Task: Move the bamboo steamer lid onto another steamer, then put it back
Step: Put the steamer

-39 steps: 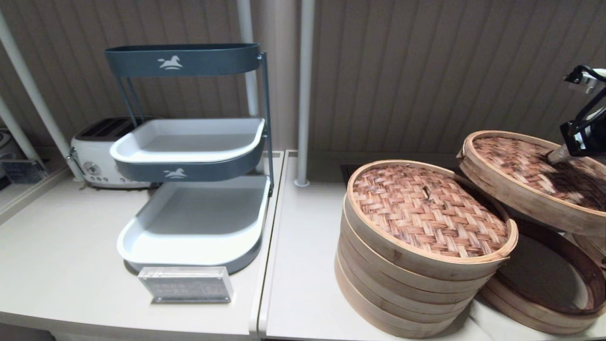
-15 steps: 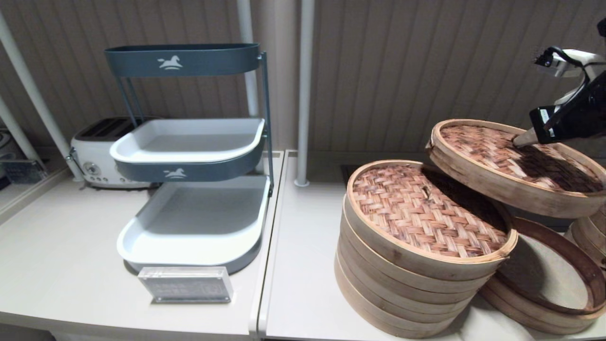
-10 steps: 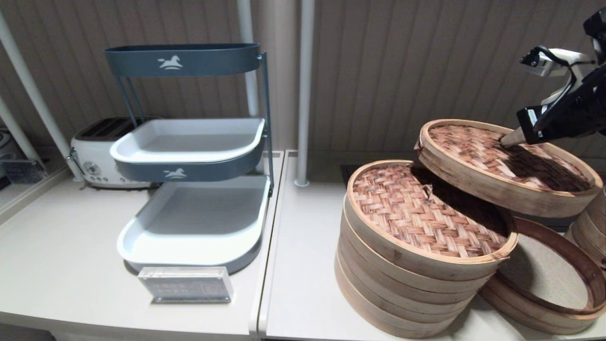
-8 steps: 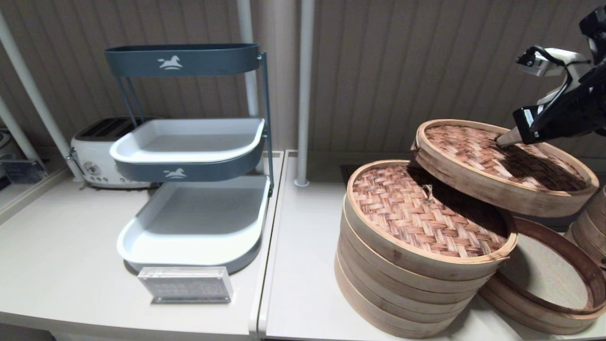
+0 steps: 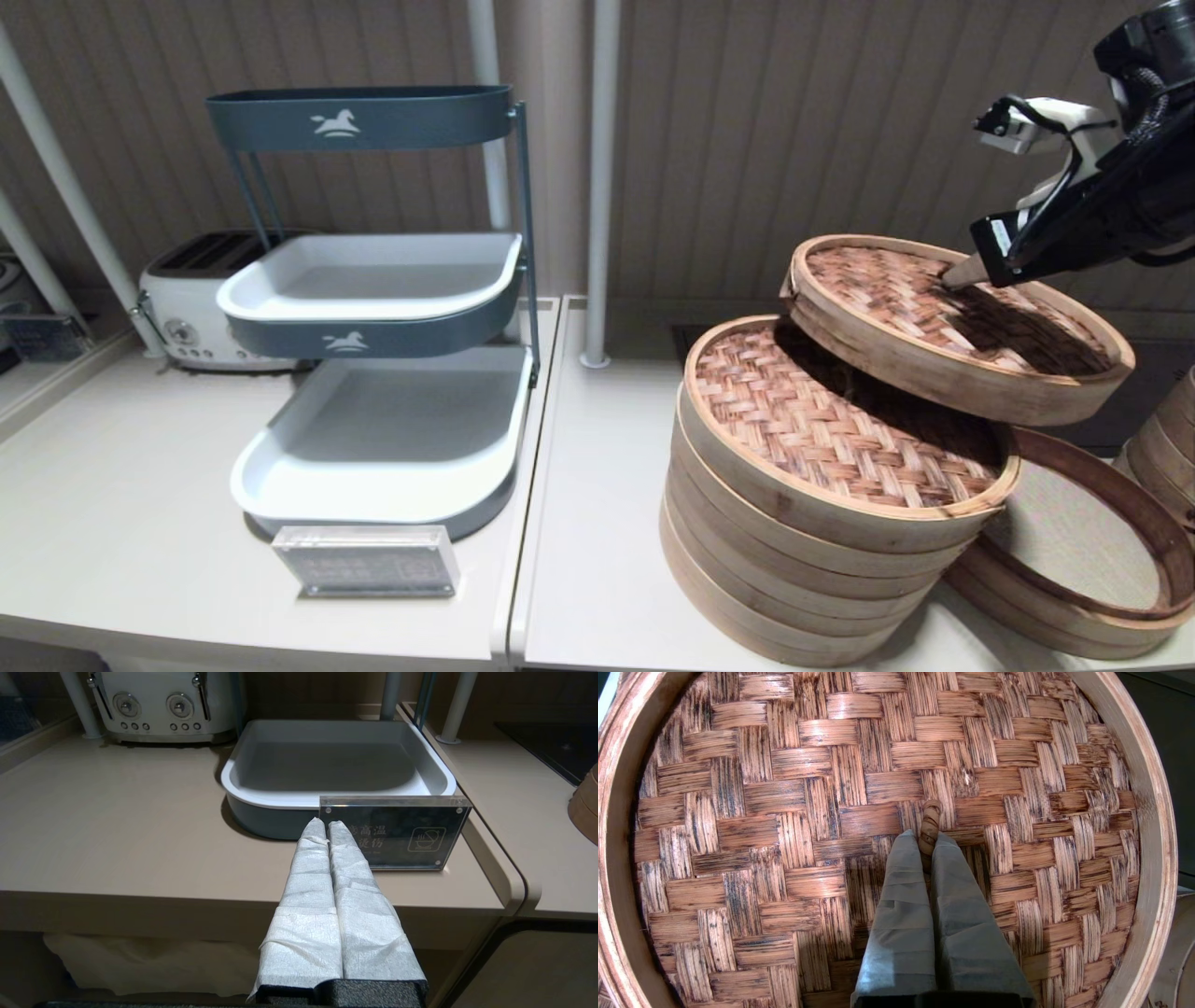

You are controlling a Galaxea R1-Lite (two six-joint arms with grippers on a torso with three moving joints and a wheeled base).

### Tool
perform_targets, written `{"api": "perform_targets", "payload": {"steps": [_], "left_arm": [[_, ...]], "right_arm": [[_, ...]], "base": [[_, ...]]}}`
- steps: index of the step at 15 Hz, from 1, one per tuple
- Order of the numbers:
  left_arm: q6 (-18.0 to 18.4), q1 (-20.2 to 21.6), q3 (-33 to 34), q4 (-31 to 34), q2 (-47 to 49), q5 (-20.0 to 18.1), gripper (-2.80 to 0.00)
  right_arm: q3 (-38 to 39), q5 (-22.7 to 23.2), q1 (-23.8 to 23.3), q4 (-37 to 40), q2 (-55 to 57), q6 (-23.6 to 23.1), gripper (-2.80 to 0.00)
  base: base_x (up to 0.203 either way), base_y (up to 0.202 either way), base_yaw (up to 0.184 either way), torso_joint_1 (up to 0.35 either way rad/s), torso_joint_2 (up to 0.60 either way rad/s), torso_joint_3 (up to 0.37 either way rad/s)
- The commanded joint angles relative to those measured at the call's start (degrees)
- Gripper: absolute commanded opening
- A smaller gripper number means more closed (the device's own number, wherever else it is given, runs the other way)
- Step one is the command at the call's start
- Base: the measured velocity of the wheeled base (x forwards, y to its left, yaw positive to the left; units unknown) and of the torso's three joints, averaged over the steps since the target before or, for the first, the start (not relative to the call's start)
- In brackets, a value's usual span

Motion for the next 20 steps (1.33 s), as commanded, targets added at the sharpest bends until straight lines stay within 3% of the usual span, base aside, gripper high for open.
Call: {"api": "perform_targets", "payload": {"steps": [1, 20], "left_arm": [[0.0, 0.0, 1.58, -0.03, -0.02, 0.0, -2.8], [0.0, 0.0, 1.58, -0.03, -0.02, 0.0, -2.8]], "right_arm": [[-0.01, 0.09, 1.11, 0.27, 0.44, -0.03, -2.8], [0.08, -1.79, 9.56, 0.62, 0.41, 2.25, -2.8]], "base": [[0.0, 0.0, 0.0, 0.0, 0.0, 0.0], [0.0, 0.0, 0.0, 0.0, 0.0, 0.0]]}}
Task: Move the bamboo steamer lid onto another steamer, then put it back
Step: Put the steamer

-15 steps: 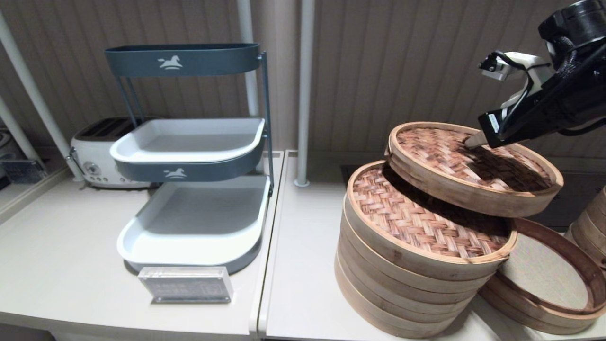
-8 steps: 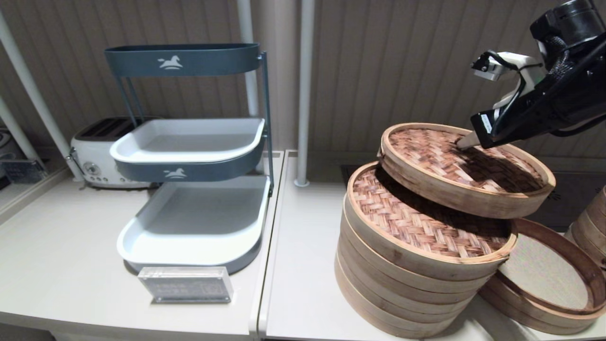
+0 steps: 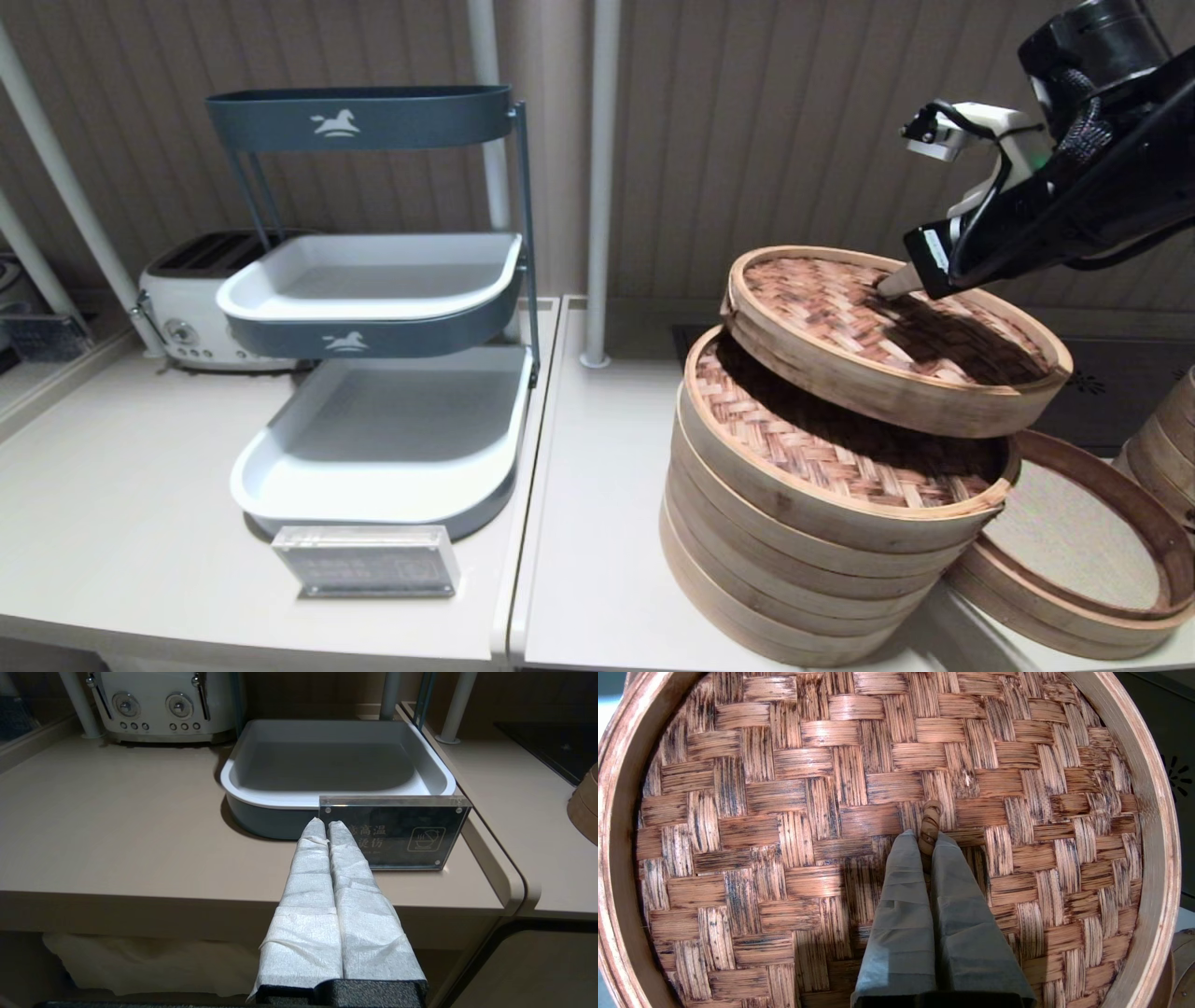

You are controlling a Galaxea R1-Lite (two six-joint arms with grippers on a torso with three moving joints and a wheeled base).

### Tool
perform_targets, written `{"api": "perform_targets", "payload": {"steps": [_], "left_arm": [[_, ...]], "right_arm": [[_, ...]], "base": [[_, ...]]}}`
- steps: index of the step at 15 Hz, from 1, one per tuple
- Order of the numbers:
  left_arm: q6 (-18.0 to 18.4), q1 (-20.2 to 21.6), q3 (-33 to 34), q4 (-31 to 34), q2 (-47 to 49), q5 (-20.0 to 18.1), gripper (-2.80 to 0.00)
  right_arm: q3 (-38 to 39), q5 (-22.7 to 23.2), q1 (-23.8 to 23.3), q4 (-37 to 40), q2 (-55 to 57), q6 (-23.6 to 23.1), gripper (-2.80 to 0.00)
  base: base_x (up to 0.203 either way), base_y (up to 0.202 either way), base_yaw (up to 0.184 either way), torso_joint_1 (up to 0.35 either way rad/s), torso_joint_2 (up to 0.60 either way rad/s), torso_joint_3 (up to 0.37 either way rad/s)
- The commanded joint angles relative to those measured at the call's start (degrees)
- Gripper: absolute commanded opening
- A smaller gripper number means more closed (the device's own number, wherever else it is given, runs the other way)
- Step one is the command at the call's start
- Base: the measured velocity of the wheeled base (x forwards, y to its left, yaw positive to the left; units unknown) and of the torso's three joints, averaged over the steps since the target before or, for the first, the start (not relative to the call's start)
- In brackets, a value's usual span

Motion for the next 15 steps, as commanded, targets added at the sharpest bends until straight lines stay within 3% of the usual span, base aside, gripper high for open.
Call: {"api": "perform_targets", "payload": {"steps": [1, 15], "left_arm": [[0.01, 0.0, 1.58, -0.05, -0.02, -0.01, -2.8], [0.01, 0.0, 1.58, -0.05, -0.02, -0.01, -2.8]], "right_arm": [[0.03, -0.19, 1.1, 0.24, 0.11, 0.01, -2.8], [2.84, -3.76, 6.97, 0.33, -0.55, 0.15, -2.8]], "base": [[0.0, 0.0, 0.0, 0.0, 0.0, 0.0], [0.0, 0.0, 0.0, 0.0, 0.0, 0.0]]}}
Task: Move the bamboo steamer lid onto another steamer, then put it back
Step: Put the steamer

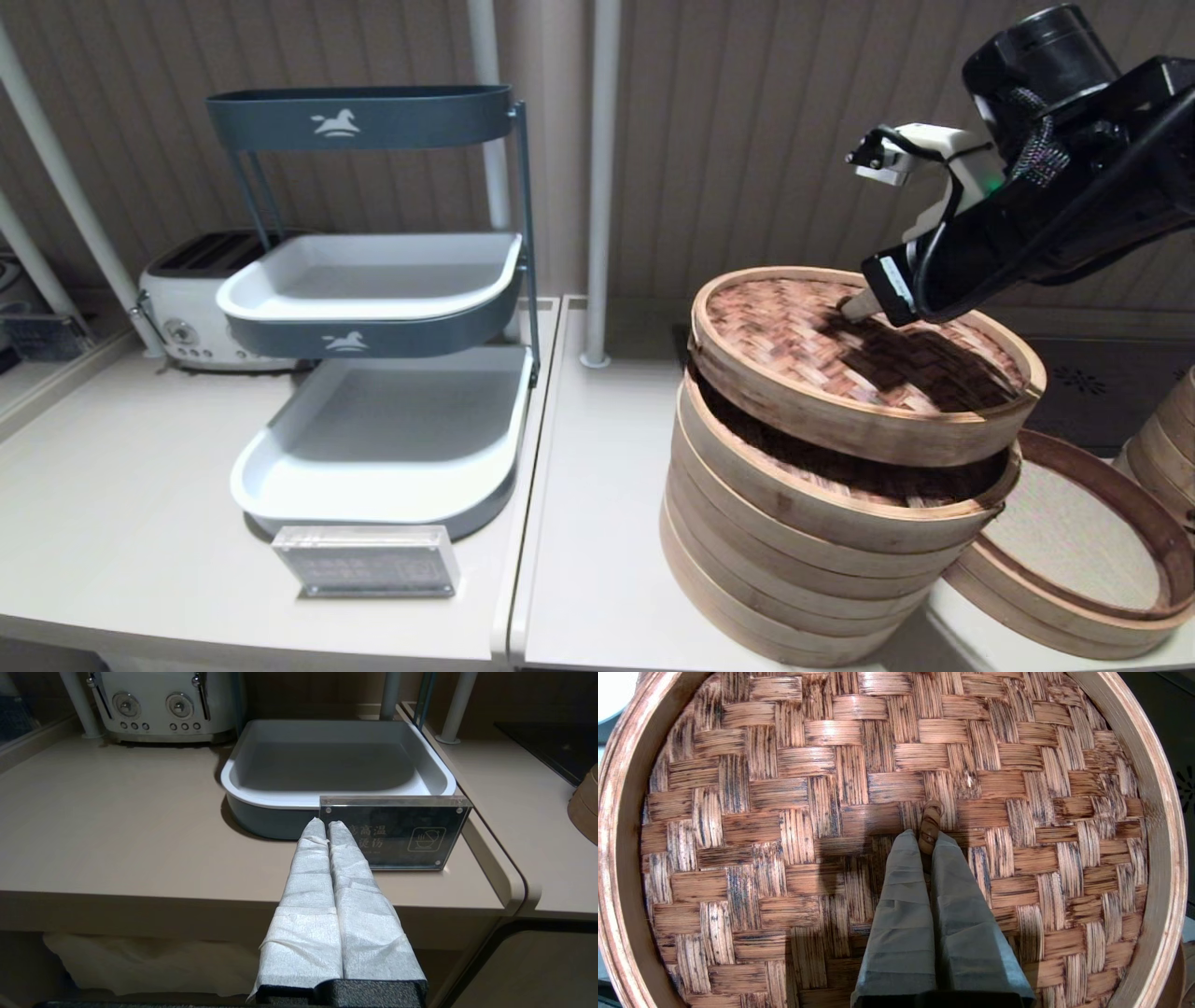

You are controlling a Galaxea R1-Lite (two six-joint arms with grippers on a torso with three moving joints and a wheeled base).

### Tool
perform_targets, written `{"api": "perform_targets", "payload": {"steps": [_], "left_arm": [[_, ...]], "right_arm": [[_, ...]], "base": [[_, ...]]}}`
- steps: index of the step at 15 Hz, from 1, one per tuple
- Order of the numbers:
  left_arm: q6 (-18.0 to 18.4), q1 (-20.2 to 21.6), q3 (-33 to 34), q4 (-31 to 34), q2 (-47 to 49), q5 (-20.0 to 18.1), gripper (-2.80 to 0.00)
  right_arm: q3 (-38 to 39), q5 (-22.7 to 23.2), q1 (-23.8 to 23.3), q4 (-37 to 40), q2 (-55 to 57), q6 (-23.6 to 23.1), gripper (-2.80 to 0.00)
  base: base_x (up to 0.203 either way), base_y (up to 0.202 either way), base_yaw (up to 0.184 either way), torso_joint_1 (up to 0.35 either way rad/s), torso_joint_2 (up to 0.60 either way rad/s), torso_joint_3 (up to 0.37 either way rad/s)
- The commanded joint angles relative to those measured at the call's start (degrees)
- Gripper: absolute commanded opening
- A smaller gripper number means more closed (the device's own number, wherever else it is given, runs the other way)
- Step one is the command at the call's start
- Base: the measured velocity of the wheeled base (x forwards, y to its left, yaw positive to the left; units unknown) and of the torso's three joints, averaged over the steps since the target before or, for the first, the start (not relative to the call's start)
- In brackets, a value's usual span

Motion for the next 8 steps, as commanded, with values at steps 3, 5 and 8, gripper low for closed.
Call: {"api": "perform_targets", "payload": {"steps": [3, 5, 8], "left_arm": [[0.01, 0.0, 1.58, -0.05, -0.02, 0.0, -2.8], [0.01, 0.0, 1.58, -0.05, -0.02, 0.0, -2.8], [0.01, 0.0, 1.58, -0.05, -0.02, 0.0, -2.8]], "right_arm": [[1.45, -0.52, 0.93, 0.2, -1.0, -0.08, -2.8], [3.31, -0.46, 1.02, 0.04, -1.69, -0.01, -2.8], [4.63, -0.53, 1.47, -0.22, -2.11, -0.01, -2.8]], "base": [[0.0, 0.0, 0.0, 0.0, 0.0, 0.0], [0.0, 0.0, 0.0, 0.0, 0.0, 0.0], [0.0, 0.0, 0.0, 0.0, 0.0, 0.0]]}}
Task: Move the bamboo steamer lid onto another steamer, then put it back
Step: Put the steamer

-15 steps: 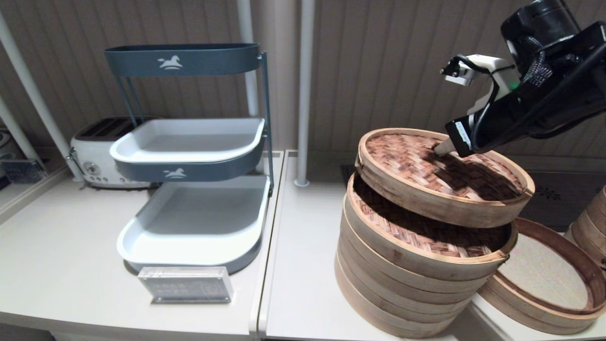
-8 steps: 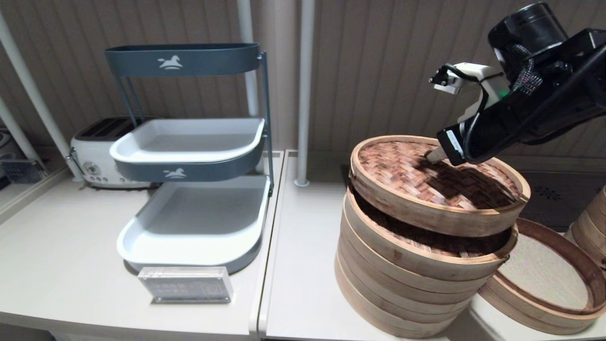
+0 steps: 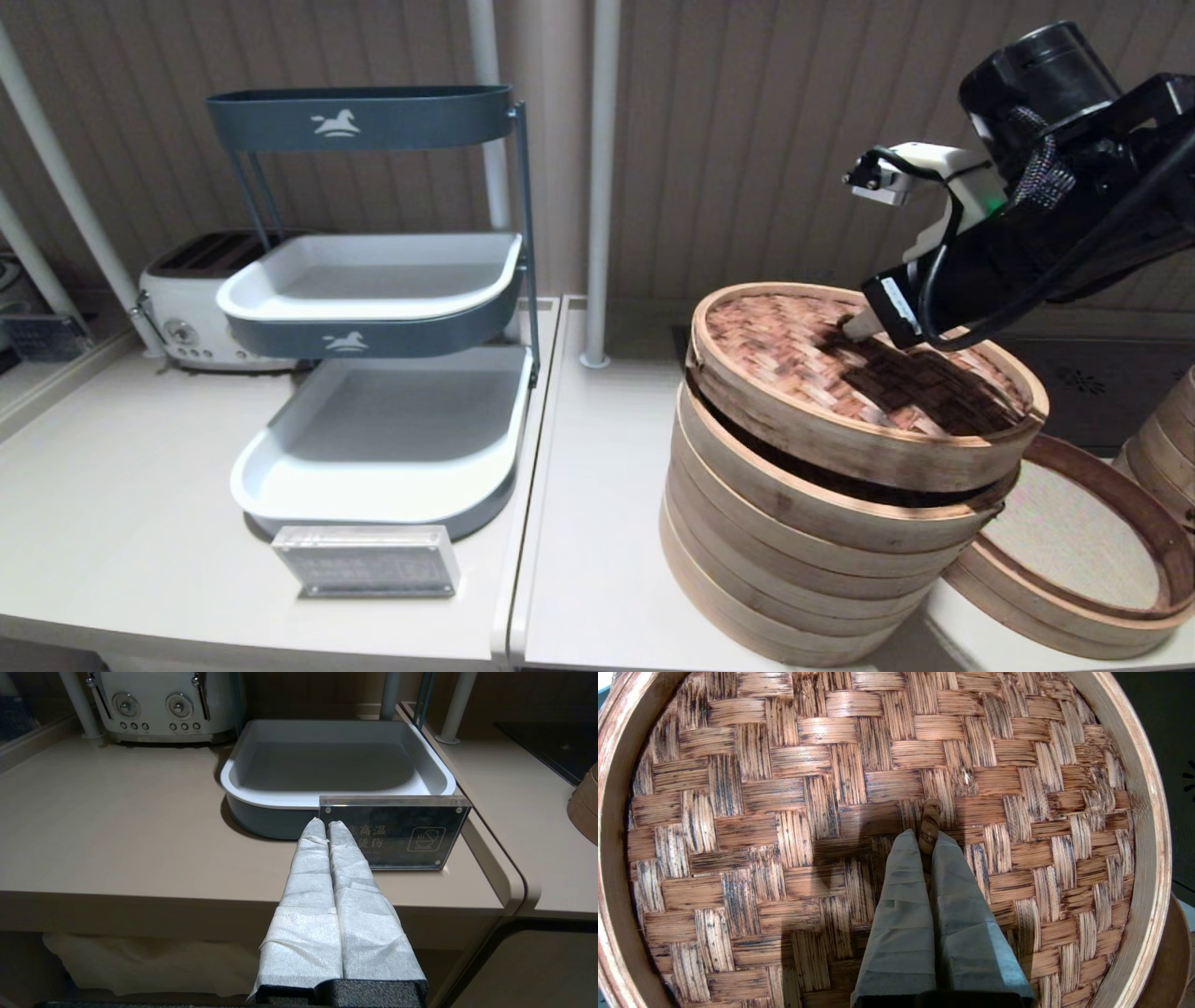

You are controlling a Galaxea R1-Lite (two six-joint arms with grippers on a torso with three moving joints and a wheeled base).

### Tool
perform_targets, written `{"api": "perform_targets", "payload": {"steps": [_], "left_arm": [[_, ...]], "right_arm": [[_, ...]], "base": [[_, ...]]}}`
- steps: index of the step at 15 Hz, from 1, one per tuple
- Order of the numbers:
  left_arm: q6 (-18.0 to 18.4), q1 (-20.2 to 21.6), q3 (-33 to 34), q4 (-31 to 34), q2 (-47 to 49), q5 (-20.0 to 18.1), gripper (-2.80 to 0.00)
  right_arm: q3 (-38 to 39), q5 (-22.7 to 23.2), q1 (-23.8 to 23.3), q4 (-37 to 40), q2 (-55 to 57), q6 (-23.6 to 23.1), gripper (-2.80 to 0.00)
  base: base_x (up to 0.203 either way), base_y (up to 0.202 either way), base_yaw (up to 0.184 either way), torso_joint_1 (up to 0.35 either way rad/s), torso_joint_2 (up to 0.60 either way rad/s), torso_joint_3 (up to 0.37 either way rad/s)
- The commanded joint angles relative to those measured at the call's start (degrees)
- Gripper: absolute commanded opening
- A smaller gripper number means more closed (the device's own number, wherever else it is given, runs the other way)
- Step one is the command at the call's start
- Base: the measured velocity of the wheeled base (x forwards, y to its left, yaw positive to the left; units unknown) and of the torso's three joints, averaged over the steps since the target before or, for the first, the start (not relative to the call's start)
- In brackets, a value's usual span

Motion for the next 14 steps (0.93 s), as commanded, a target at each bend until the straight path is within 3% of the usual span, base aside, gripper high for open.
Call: {"api": "perform_targets", "payload": {"steps": [1, 14], "left_arm": [[-0.01, 0.0, 1.58, -0.03, -0.02, 0.0, -2.8], [-0.01, 0.0, 1.58, -0.03, -0.02, 0.0, -2.8]], "right_arm": [[0.56, -0.03, 0.2, 0.31, -0.38, -0.06, -2.8], [1.02, -0.33, 0.99, 0.13, -2.34, -0.24, -2.8]], "base": [[0.0, 0.0, 0.0, 0.0, 0.0, 0.0], [0.0, 0.0, 0.0, 0.0, 0.0, 0.0]]}}
